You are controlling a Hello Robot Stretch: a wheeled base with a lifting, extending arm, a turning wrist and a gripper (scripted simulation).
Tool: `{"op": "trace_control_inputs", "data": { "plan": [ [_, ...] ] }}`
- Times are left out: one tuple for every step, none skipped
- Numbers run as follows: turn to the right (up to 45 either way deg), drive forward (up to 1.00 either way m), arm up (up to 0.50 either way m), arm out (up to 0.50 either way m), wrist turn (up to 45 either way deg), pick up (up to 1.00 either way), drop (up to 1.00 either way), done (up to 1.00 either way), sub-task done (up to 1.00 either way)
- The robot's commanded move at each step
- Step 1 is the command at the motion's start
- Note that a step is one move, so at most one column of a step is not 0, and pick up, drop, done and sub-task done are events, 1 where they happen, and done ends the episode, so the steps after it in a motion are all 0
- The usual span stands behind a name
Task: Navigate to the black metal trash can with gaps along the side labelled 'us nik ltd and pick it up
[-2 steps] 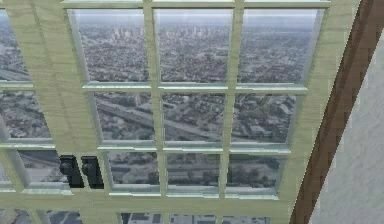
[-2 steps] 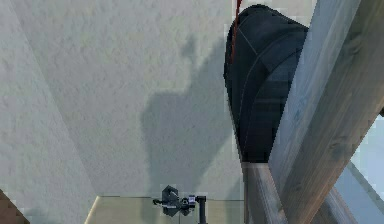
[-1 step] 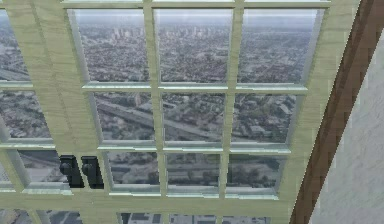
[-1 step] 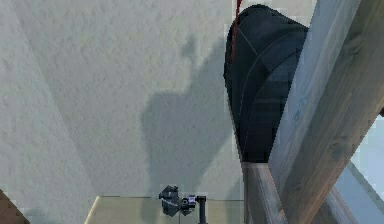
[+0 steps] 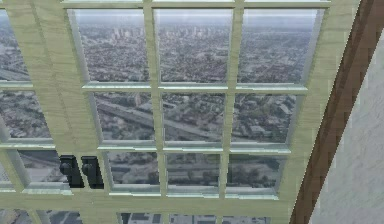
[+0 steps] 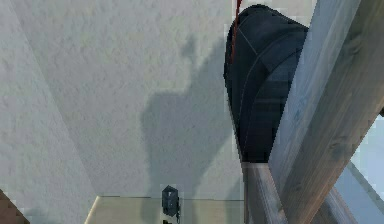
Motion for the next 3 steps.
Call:
{"op": "trace_control_inputs", "data": {
  "plan": [
    [0.0, 0.00, 0.00, 0.00, 0.0, 1.00, 0.00, 0.00, 0.00],
    [0.0, 0.00, 0.10, 0.00, 0.0, 0.00, 0.00, 0.00, 0.00],
    [0.0, 0.00, 0.00, 0.00, 0.0, 0.00, 0.00, 1.00, 0.00]
  ]
}}
